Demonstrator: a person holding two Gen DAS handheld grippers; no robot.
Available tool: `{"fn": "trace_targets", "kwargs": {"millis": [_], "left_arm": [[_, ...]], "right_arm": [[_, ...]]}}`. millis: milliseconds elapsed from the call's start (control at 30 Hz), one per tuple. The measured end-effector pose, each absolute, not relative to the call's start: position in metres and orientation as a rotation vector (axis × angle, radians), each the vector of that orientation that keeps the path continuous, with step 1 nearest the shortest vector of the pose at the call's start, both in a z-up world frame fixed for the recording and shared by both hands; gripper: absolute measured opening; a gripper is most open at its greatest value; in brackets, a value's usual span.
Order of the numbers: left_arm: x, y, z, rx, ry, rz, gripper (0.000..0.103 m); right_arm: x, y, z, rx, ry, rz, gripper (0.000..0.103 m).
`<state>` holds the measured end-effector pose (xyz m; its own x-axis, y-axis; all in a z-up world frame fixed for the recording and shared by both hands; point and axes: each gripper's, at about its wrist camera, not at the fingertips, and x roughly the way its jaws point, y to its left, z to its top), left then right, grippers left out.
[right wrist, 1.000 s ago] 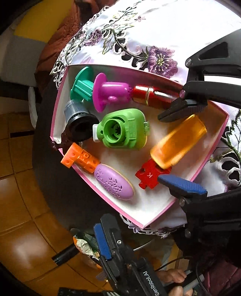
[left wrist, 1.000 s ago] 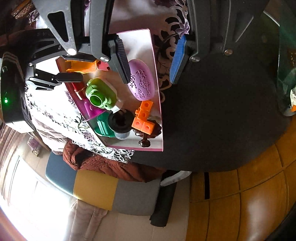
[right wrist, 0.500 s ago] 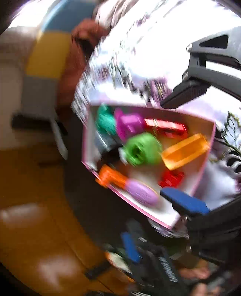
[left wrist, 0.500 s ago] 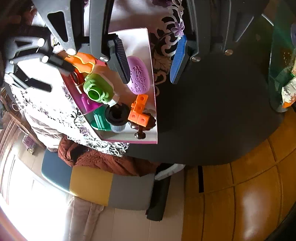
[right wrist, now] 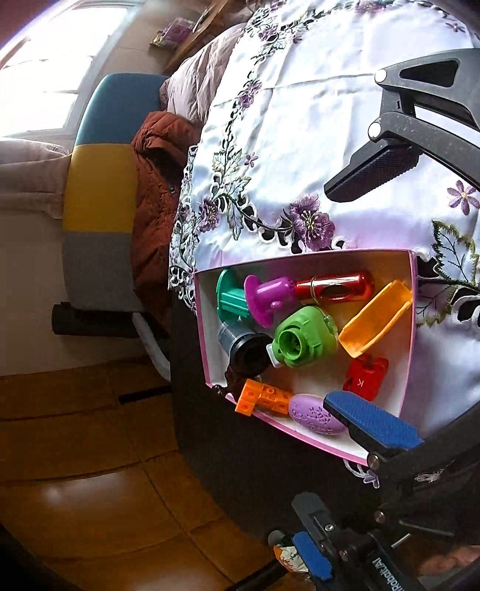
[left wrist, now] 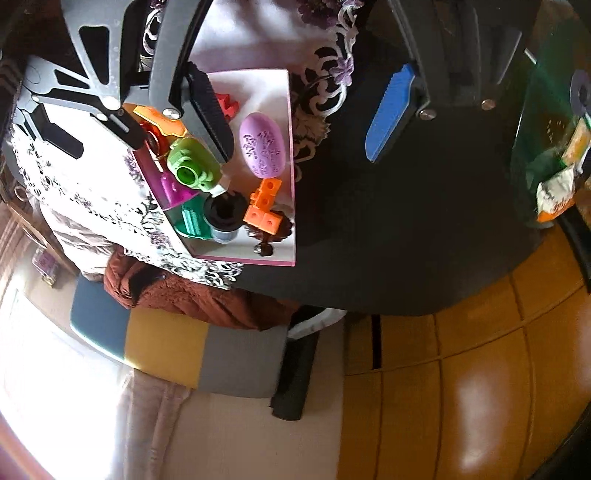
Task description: Organize rigid objects
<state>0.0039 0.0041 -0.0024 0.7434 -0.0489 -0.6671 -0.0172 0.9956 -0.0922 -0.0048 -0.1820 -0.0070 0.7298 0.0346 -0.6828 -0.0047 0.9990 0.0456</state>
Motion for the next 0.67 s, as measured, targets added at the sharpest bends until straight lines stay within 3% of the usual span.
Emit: {"fn": "trace_targets", "kwargs": {"millis": [367,467,667], "left_arm": [[-0.0018,0.0036,-0.0017,-0.066,0.704,0.015,0.074],[-0.0045,0.0038,-0.0009,-0.039,0.669,0.037,0.059],[-0.0017,0.0085,-0.0007,-0.055,0.676,0.040,0.059]], "right_arm": [[-0.0101,-0.1759,0.0009,0.022,0.717,0.012,0.103],[-0.0105,-0.1757,0.0003,0.018,0.717,0.015,0.103],[-0.0098,-0.1735,-0.0017,0.012,0.719,0.020,0.103]]}}
